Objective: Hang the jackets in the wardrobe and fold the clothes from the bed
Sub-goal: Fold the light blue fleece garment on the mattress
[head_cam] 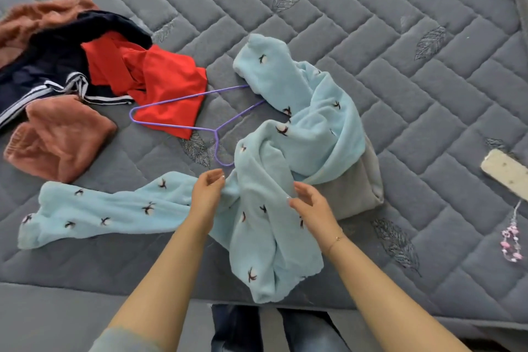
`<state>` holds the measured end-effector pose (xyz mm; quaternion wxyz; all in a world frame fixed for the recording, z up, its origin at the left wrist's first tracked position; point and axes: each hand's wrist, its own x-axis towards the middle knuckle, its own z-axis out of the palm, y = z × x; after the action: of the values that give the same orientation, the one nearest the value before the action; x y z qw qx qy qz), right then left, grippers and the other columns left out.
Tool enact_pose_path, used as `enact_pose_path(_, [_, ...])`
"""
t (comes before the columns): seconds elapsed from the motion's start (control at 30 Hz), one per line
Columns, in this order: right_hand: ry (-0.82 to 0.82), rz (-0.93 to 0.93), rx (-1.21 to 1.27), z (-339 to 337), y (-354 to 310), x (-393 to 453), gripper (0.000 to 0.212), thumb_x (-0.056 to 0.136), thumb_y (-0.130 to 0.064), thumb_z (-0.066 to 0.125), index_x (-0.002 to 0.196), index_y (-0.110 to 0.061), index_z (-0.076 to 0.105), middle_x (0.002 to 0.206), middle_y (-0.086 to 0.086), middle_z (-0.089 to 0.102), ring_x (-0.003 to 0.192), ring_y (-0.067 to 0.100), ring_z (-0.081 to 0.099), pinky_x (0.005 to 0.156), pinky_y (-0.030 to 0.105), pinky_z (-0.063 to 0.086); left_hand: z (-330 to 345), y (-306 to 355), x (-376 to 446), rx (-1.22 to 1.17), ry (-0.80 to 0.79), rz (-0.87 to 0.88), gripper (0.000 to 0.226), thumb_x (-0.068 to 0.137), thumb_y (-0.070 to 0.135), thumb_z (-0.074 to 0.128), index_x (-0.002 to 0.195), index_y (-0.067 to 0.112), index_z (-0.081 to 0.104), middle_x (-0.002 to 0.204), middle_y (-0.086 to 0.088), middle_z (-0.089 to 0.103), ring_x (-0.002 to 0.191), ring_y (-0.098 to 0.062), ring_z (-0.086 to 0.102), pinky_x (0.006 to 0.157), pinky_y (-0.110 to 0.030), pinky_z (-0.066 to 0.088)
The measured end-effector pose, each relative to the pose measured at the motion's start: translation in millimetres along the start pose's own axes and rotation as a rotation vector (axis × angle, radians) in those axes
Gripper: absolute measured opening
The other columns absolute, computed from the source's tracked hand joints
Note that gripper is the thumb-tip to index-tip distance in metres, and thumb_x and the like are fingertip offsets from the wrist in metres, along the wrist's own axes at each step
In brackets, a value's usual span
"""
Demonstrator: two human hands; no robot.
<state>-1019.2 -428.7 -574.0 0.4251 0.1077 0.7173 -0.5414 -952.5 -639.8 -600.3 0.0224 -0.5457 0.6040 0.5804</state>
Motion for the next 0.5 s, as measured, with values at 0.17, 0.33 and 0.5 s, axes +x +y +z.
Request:
enact_pose_path(0.17, [0.095,-0.246,-0.245,20.7,-7.9,16.7,0.047,0.089,-0.007,0.062,0.134,-0.015,0.051,0.128,-0.005,0.048,0.123,0.011,0.045,0.104,0.023,0.036,-2.3,22.2,52.7,-0.003,0.235,0.005,0.036,0.091,0.013,0.062,0.125,0.007,0.054,0.125,-0.010,0.059,0.107,-0.022,0.057,0.097,-0.035,0.045])
enact_pose_path(0.33, [0.179,-0.444,-0.328,38.3,-16.6,31.2,0.041,0.086,0.005,0.057,0.124,-0.010,0.059,0.124,-0.002,0.051,0.121,0.014,0.047,0.107,0.023,0.034,11.7,12.1,106.6,0.539,0.143,0.017,0.050,0.091,0.029,0.065,0.127,-0.003,0.052,0.130,-0.023,0.053,0.118,-0.038,0.052,0.099,-0.042,0.042])
enact_pose_path(0.5, [0.136,-0.435,-0.352,39.6,-22.9,25.8,0.040,0.086,0.009,0.055,0.119,-0.013,0.062,0.126,-0.004,0.052,0.125,0.012,0.045,0.110,0.022,0.031,13.0,-4.7,121.1,0.566,0.101,0.054,0.013,0.091,0.023,0.065,0.094,0.012,0.058,0.098,-0.012,0.066,0.099,-0.031,0.060,0.079,-0.032,0.041])
